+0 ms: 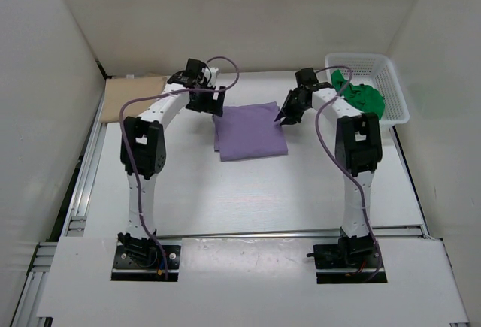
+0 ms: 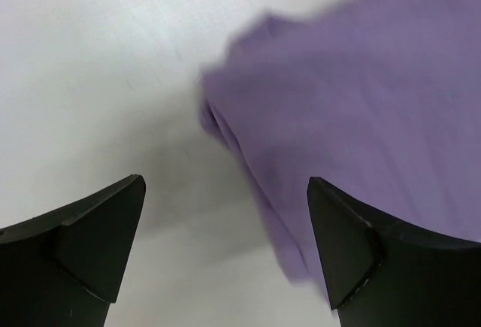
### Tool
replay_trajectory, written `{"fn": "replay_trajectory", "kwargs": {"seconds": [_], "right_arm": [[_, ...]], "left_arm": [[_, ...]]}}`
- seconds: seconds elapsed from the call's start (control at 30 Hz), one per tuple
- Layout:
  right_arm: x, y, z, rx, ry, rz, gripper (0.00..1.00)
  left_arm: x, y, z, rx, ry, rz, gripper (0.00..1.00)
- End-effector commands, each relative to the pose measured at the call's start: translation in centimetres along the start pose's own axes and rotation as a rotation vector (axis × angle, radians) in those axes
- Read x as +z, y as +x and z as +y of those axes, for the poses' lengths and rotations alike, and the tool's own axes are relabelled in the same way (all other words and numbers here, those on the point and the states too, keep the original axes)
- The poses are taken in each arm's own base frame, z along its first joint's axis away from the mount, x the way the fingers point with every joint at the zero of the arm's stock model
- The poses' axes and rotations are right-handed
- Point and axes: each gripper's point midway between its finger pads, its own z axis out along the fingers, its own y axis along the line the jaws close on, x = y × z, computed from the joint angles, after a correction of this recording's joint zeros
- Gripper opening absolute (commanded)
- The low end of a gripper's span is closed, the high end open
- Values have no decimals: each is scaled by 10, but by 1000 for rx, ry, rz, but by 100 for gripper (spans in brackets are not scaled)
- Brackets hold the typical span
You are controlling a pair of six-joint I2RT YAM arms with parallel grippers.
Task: Fold and stack the t-shirts
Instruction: Smooth out wrinkles on the folded tshirt, then put the neatly folded tshirt into the corner of the board with the left arm
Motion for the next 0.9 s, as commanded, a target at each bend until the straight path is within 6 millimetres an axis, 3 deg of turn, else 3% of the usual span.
{"fn": "replay_trajectory", "kwargs": {"seconds": [0.0,0.03,0.07,0.13,0.3,0.47,0.6,0.7,0.77,0.87], "right_arm": [[-49,19,-8,-73,41,11,34],[-50,27,-15,-75,58,33,41],[-46,43,-30,-62,89,71,43],[-44,57,-40,-75,94,115,47],[-36,85,-49,-74,52,206,50],[-29,98,-58,-45,49,234,42],[-31,103,-51,-33,-6,233,35],[-30,109,-47,-21,-21,247,31],[-31,109,-42,-13,-42,251,30],[-33,107,-40,-8,-46,245,30]], "left_arm": [[-54,18,-36,0,153,22,100],[-46,42,-39,-12,178,81,100],[-47,56,-47,-25,222,126,100],[-35,81,-52,-48,262,206,100],[-22,111,-61,-81,329,293,100],[3,140,-74,-111,405,372,100],[13,159,-94,-146,525,421,99],[20,175,-109,-195,634,465,83],[24,174,-112,-203,661,466,65],[25,170,-106,-228,679,456,51]]}}
